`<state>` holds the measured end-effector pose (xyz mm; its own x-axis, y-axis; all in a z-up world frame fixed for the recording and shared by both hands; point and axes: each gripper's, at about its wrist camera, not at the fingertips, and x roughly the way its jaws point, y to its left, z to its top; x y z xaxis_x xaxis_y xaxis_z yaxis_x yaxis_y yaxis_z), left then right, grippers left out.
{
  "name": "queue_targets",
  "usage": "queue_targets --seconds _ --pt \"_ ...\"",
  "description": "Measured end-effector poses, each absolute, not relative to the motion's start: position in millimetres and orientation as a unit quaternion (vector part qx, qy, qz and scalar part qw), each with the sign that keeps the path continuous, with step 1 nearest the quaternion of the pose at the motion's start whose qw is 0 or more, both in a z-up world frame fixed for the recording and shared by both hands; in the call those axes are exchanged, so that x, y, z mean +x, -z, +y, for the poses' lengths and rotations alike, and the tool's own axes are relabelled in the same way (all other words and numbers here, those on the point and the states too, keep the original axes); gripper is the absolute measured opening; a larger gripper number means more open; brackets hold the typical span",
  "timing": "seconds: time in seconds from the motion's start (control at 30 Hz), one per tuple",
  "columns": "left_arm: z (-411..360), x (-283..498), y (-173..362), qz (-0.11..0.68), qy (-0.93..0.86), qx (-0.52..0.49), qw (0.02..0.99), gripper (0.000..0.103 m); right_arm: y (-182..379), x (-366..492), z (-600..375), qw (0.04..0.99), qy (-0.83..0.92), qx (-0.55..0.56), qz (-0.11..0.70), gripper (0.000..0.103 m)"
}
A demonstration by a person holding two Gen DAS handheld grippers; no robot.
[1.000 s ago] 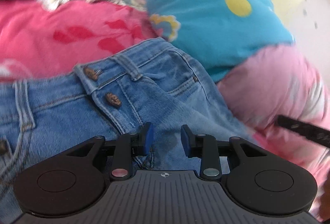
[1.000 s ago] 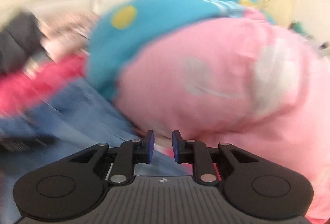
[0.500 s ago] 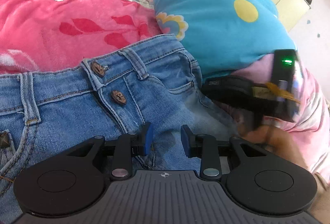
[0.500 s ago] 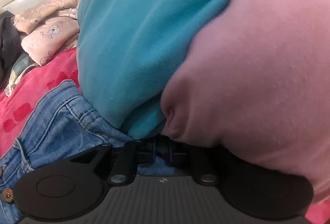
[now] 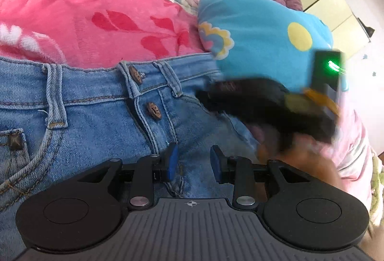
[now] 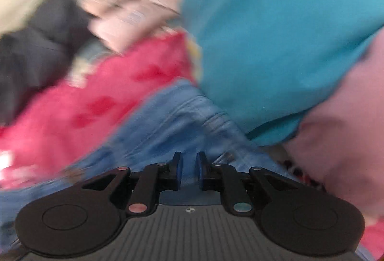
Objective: Fold clothes
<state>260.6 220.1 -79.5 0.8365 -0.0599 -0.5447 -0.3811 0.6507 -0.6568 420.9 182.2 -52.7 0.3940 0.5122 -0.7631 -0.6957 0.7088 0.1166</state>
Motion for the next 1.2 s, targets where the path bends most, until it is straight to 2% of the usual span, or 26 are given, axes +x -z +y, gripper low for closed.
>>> queue_targets --seconds 0.07,0.3,0.37,0.43,0.47,0.6,0.77,0.87,0.97,1.1,1.2 --pt "218.6 262.3 79.4 0.271 -0.094 -0.403 0.869 0.032 58.1 435.8 192.6 0.833 -0.358 -0.102 0.409 0.001" --pt "216.3 262.3 80.6 0.27 -0.097 -0.394 0.873 0.032 47.8 442.6 177.5 0.833 -0.367 -0.062 0.41 0.0" --pt "216.6 262.1 81.0 0.27 -0.097 -0.396 0.872 0.032 30.7 440.0 164.3 0.833 -0.375 -0.032 0.406 0.003" --pt "216.4 262.2 81.2 0.271 -0.098 -0.396 0.872 0.032 9.7 433.2 139.8 0.838 -0.382 -0.014 0.388 0.016" --pt "216.2 262.2 81.2 0.271 -0.099 -0.396 0.872 0.032 0.2 427.9 126.4 0.842 -0.38 -0.016 0.384 0.017" --pt "215.0 262.3 80.4 0.271 -0.101 -0.393 0.873 0.032 -9.6 415.3 86.5 0.834 -0.345 -0.04 0.428 0.017" --pt "212.2 262.2 80.4 0.269 -0.106 -0.385 0.876 0.032 36.5 422.8 70.3 0.825 -0.279 -0.059 0.488 0.017" --pt "209.4 263.5 80.2 0.268 -0.108 -0.375 0.881 0.032 61.7 445.7 70.1 0.84 -0.254 -0.029 0.478 0.014" --pt "207.1 264.3 79.7 0.267 -0.109 -0.367 0.884 0.032 61.6 465.5 60.8 0.838 -0.246 0.042 0.485 0.01" --pt "209.8 264.6 80.3 0.268 -0.107 -0.374 0.881 0.032 43.5 464.8 33.7 0.854 -0.231 0.091 0.457 0.011" --pt "210.1 265.4 79.6 0.27 -0.107 -0.376 0.88 0.032 29.1 451.1 9.1 0.842 -0.233 0.128 0.47 0.013"
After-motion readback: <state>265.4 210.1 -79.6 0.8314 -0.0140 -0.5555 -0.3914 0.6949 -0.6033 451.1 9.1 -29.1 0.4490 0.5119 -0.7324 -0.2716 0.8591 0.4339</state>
